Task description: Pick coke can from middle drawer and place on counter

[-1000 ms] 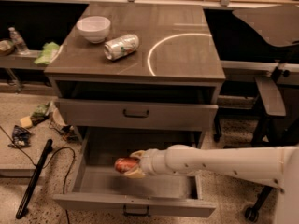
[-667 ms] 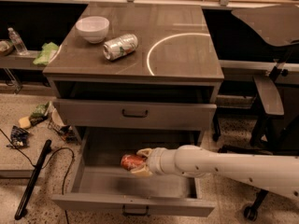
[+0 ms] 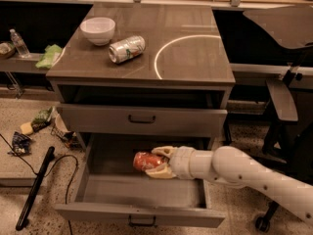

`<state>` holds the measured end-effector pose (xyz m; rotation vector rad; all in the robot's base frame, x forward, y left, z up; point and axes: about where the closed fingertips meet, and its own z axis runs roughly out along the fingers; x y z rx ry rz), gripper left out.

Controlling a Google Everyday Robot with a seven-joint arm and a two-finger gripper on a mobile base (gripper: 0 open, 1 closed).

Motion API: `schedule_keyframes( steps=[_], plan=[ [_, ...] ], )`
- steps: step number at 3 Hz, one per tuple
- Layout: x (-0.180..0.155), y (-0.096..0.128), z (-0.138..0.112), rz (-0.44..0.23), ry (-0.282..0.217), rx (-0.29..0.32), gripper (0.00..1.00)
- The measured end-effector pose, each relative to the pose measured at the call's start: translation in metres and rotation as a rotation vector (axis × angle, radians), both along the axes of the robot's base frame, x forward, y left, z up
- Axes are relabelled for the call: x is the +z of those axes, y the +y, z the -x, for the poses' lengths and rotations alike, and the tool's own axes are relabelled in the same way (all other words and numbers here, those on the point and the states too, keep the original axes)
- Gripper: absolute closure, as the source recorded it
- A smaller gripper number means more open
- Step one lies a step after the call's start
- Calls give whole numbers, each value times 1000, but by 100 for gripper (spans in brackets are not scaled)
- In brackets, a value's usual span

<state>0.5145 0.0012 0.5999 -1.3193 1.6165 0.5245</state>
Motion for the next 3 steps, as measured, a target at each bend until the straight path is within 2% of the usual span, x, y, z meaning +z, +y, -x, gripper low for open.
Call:
schedule_keyframes(
  steps=[1, 2, 3],
  plan=[
    [62, -42, 8, -83, -32, -22, 100],
    [134, -78, 7, -157, -51, -15, 100],
    [134, -78, 7, -157, -51, -15, 100]
  ],
)
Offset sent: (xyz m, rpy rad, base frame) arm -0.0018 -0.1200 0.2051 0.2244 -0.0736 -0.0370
